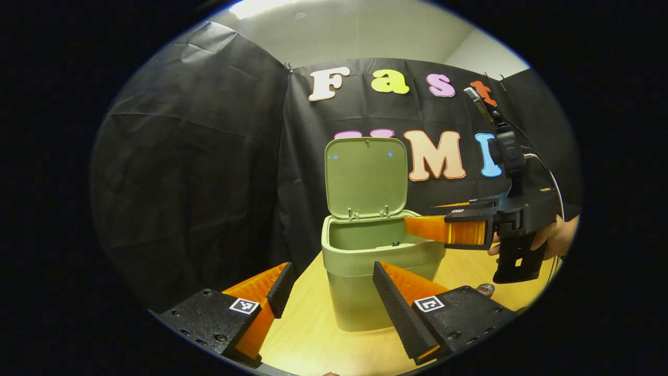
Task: Press the lid of the desktop garbage bin to open it, pick up the crumpled paper on the desktop and throw it into the bin, then pick up the pop can on the desktop and drop it into the bin, and finally close the garbage bin lid.
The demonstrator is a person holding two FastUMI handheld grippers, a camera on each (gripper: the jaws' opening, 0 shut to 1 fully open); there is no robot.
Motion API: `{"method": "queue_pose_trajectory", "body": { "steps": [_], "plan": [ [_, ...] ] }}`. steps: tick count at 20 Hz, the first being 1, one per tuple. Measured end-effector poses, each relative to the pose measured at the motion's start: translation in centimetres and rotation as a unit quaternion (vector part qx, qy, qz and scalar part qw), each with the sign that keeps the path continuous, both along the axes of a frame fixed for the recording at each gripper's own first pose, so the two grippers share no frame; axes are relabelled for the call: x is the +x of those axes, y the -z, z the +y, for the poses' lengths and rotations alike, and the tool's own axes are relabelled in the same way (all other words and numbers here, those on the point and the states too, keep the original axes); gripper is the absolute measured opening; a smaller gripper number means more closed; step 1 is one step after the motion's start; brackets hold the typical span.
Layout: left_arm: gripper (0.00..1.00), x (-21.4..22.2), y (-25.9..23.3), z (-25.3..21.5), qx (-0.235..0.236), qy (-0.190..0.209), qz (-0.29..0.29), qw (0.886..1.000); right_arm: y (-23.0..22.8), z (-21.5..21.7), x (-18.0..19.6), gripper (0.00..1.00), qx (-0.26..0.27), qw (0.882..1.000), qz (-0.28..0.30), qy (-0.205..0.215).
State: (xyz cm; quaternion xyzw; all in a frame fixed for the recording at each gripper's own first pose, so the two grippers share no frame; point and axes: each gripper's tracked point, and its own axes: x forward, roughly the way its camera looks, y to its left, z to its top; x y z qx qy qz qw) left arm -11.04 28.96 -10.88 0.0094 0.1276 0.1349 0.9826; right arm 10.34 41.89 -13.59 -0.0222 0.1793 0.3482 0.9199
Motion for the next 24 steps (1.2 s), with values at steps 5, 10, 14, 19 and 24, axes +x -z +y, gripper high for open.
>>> {"method": "queue_pose_trajectory", "body": {
  "steps": [5,10,14,19,24],
  "plan": [
    [0.91,2.2,-0.4,-4.8,-0.027,0.053,-0.018,0.998,-2.4,-6.4,0.8,0.98,0.003,0.998,-0.043,0.05],
    [0.91,4.3,0.2,-11.9,-0.042,0.12,-0.015,0.992,-3.1,-15.9,0.8,0.98,-0.008,0.992,-0.049,0.115],
    [0.92,5.6,2.0,-18.2,-0.054,0.179,0.006,0.982,-2.1,-23.7,-0.1,0.97,-0.028,0.986,-0.033,0.163],
    [0.92,6.4,6.1,-25.0,-0.075,0.223,0.045,0.971,-1.0,-33.1,-2.1,0.98,-0.054,0.975,-0.018,0.217],
    [0.92,6.3,11.6,-29.3,-0.082,0.233,0.091,0.965,-0.1,-40.7,-4.2,0.98,-0.073,0.962,0.005,0.263]
  ]
}}
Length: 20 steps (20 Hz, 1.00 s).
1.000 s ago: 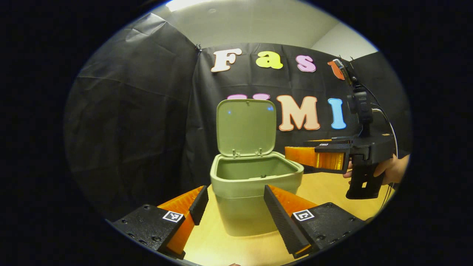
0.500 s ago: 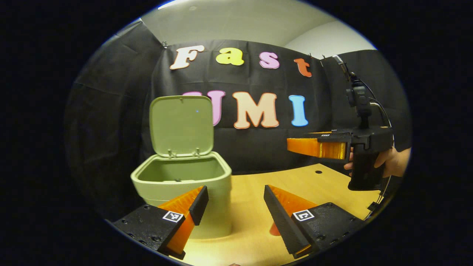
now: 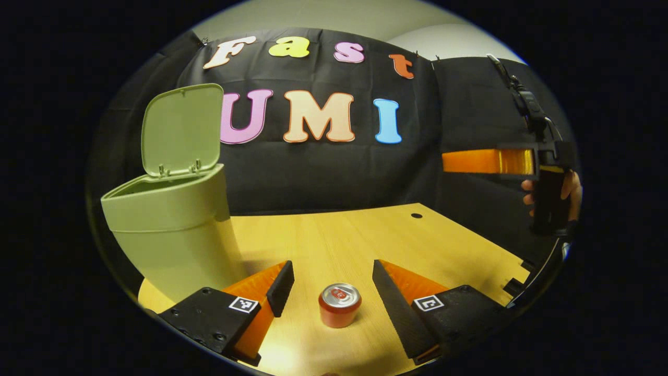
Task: Press the lid of the desktop garbage bin to open it, pick up the crumpled paper on the desktop and throw it into the bin, then pick up the pop can on the desktop and drop it into the bin, and finally close the garbage bin lid.
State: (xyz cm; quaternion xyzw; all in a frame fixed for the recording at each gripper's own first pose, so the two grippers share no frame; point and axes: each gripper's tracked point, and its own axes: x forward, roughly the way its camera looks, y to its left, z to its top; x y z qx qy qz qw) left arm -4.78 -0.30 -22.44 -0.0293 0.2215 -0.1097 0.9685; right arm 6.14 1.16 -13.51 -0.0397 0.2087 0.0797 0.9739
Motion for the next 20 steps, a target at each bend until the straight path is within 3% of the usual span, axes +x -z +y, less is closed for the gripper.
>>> {"method": "queue_pose_trajectory", "body": {
  "steps": [7,14,15,16,20],
  "plan": [
    [0.93,-0.2,7.2,-1.8,0.001,-0.016,0.059,0.998,0.7,-6.8,-3.5,0.99,-0.041,0.998,0.012,0.039],
    [0.93,-0.4,13.1,-1.8,0.023,-0.006,0.116,0.993,1.9,-9.1,-5.5,0.99,-0.044,0.996,0.04,0.065],
    [0.91,-0.1,12.8,-1.6,0.023,-0.007,0.112,0.993,2.0,-8.8,-5.5,0.99,-0.042,0.996,0.041,0.064],
    [0.79,0.0,11.7,-1.6,0.017,-0.006,0.106,0.994,2.2,-8.4,-5.5,0.99,-0.041,0.996,0.04,0.062],
    [0.78,2.3,6.6,-0.9,0.019,-0.001,0.061,0.998,2.7,-6.1,-5.3,0.99,-0.025,0.998,0.036,0.047]
  ]
}}
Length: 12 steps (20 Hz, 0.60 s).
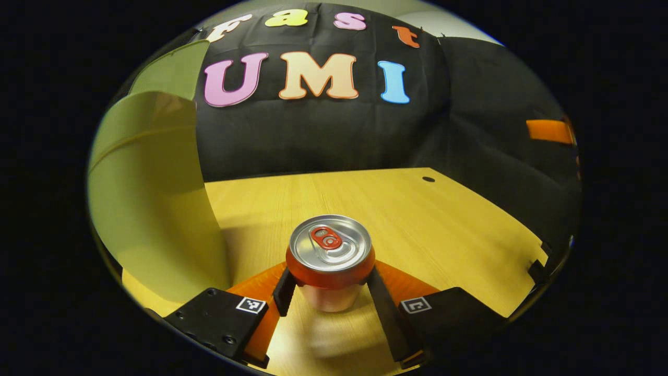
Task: Press the lid of the desktop garbage bin to open it, pick up the crumpled paper on the desktop and throw it into the bin, then pick up the pop can on the desktop and drop it into the bin, and finally close the garbage bin lid.
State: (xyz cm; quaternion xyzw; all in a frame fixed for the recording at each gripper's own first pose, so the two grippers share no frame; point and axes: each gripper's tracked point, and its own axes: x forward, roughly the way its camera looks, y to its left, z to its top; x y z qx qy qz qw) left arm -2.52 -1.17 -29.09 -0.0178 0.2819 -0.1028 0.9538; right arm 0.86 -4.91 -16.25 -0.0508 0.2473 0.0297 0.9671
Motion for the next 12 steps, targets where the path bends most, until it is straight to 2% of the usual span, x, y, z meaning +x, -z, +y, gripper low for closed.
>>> {"method": "queue_pose_trajectory", "body": {
  "steps": [5,12],
  "plan": [
    [0.78,3.6,-8.9,1.2,-0.005,0.004,-0.082,0.997,0.8,2.7,0.1,1.0,0.027,0.999,-0.005,-0.019],
    [0.78,7.5,-19.6,6.2,-0.014,-0.04,-0.175,0.984,1.9,3.1,0.2,0.99,0.064,0.998,0.003,-0.015]
  ]
}}
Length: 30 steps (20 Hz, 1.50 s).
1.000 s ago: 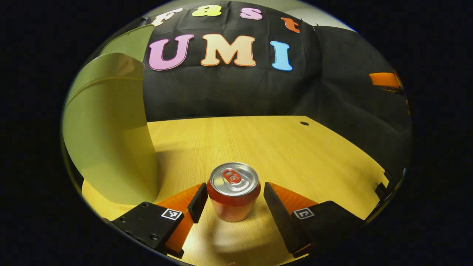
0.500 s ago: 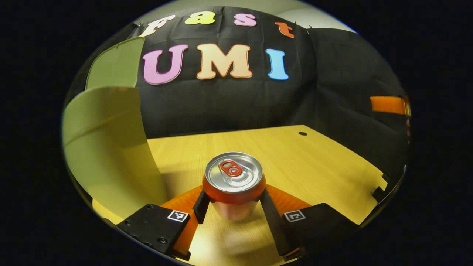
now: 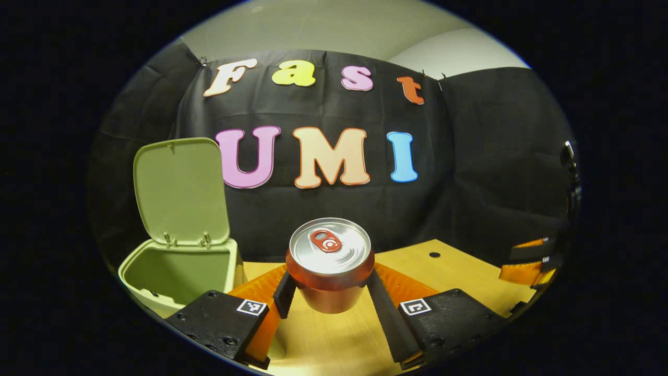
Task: Press the lid of the desktop garbage bin to open it, pick up the crumpled paper on the desktop and throw it into the bin, then pick up the pop can on the desktop and drop it into the bin, and finally close the garbage bin lid.
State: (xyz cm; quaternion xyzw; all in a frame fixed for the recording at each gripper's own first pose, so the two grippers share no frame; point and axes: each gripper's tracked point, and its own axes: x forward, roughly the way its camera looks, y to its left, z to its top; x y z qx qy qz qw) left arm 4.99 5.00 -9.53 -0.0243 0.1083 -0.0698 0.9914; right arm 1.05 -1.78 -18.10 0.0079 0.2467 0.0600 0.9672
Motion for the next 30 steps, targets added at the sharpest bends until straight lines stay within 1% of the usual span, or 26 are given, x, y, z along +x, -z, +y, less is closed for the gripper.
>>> {"method": "queue_pose_trajectory", "body": {
  "steps": [3,4,5,7,9,13,15,16,18,19,20,22,24,27,29,30],
  "plan": [
    [0.78,1.3,-3.0,3.8,0.001,-0.035,-0.028,0.999,0.3,-0.4,0.3,0.99,0.002,1.0,0.002,0.004],
    [0.76,1.5,-3.8,5.4,0.003,-0.053,-0.036,0.998,0.4,-0.5,0.4,0.99,0.002,1.0,0.002,0.005],
    [0.77,1.6,-4.7,7.3,0.003,-0.076,-0.047,0.996,0.6,-0.6,0.5,0.99,0.0,1.0,0.002,0.006],
    [0.76,1.8,-5.7,11.1,0.008,-0.119,-0.059,0.991,0.9,-0.9,0.8,0.99,-0.002,1.0,0.004,0.009],
    [0.77,1.6,-5.4,14.5,0.017,-0.153,-0.055,0.986,1.3,-0.9,1.1,0.99,-0.003,1.0,0.008,0.01],
    [0.78,0.5,-3.6,19.1,0.035,-0.202,-0.033,0.978,1.8,-0.6,2.0,0.99,-0.009,1.0,0.01,0.01],
    [0.83,0.3,-4.4,21.0,0.037,-0.229,-0.04,0.972,1.8,-0.3,2.6,0.99,-0.013,1.0,0.008,0.009],
    [0.89,0.3,-5.0,21.6,0.038,-0.236,-0.047,0.97,1.8,-0.1,2.8,0.99,-0.014,1.0,0.007,0.008],
    [0.9,1.2,-6.8,22.1,0.044,-0.231,-0.056,0.97,1.8,0.3,3.2,0.99,-0.021,1.0,0.003,0.009],
    [0.93,1.7,-7.9,22.6,0.047,-0.229,-0.062,0.97,1.9,0.4,3.3,0.99,-0.023,1.0,0.0,0.01],
    [0.9,2.5,-9.5,22.8,0.046,-0.221,-0.073,0.971,1.9,0.6,3.2,0.99,-0.024,1.0,-0.003,0.013],
    [0.9,4.6,-12.3,22.8,0.032,-0.202,-0.095,0.974,2.4,0.9,3.0,0.99,-0.026,0.999,-0.004,0.02],
    [0.9,7.0,-14.2,23.0,0.02,-0.188,-0.103,0.977,2.9,0.9,2.8,0.99,-0.026,0.999,-0.004,0.033],
    [0.9,10.8,-14.7,23.9,0.03,-0.171,-0.092,0.981,3.4,1.0,2.3,0.99,-0.013,0.998,-0.003,0.059],
    [0.9,12.9,-13.6,24.5,0.035,-0.159,-0.065,0.985,3.3,0.9,1.9,0.99,-0.013,0.997,-0.007,0.073],
    [0.93,13.6,-12.3,24.6,0.032,-0.156,-0.041,0.986,3.3,0.6,1.6,0.99,-0.019,0.997,-0.01,0.079]
  ]
}}
